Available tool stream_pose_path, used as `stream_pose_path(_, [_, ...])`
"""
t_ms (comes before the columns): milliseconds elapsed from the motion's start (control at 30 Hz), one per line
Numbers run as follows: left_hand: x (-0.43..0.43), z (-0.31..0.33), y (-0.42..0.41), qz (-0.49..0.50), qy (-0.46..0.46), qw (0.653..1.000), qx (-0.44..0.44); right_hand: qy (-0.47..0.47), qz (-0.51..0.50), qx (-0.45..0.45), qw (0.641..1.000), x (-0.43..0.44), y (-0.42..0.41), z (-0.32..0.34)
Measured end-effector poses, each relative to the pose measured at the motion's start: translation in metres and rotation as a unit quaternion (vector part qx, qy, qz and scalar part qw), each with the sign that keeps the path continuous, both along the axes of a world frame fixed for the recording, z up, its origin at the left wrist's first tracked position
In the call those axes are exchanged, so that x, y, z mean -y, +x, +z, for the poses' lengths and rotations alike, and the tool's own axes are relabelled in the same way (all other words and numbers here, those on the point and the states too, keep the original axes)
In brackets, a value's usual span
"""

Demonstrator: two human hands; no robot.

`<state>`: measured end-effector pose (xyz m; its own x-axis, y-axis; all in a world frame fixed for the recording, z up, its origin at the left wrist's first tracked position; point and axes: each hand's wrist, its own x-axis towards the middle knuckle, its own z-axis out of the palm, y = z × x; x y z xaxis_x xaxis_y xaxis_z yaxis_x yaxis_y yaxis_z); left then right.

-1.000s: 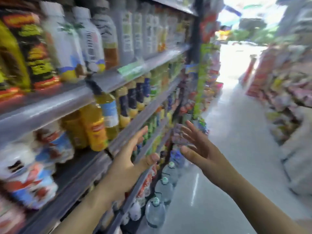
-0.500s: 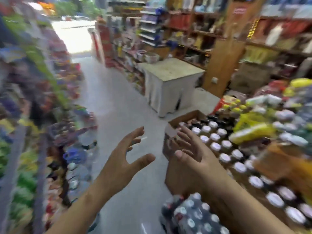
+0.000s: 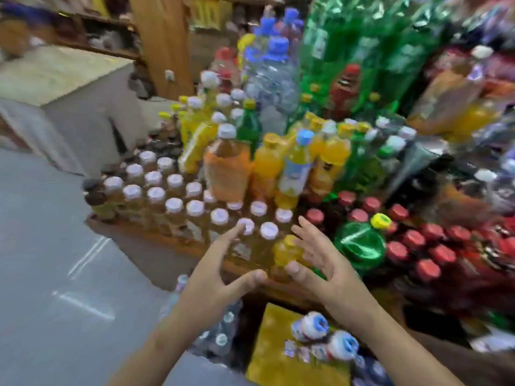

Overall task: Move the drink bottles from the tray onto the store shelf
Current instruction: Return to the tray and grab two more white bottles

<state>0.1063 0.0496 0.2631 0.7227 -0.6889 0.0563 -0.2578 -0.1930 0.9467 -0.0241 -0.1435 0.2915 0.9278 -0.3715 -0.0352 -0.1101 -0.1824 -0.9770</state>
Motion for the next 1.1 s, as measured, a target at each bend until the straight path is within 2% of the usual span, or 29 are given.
stream_pose_path(167, [0.065, -0.041, -0.043, -0.076, 0.022, 0.997, -0.020, 0.006, -0.067, -0.051, 0.996, 0.044, -0.070, -0.041])
stream_pose_path(433, [0.098, -0.107, -0.084, -0.151, 0.059, 0.986, -0.046, 0.007, -0.122, -0.096, 0.988, 0.061, -0.138, -0.110])
stream_pose_path(833, [0.100, -0.227, -0.094, -0.158, 0.117, 0.978, -0.071, 0.054, -0.154, -0.124, 0.979, 0.050, -0.157, -0.232])
stream_pose_path(1100, [0.107, -0.283, -0.094, -0.159, 0.122, 0.977, -0.079, 0.061, -0.195, -0.152, 0.967, 0.050, -0.157, -0.297])
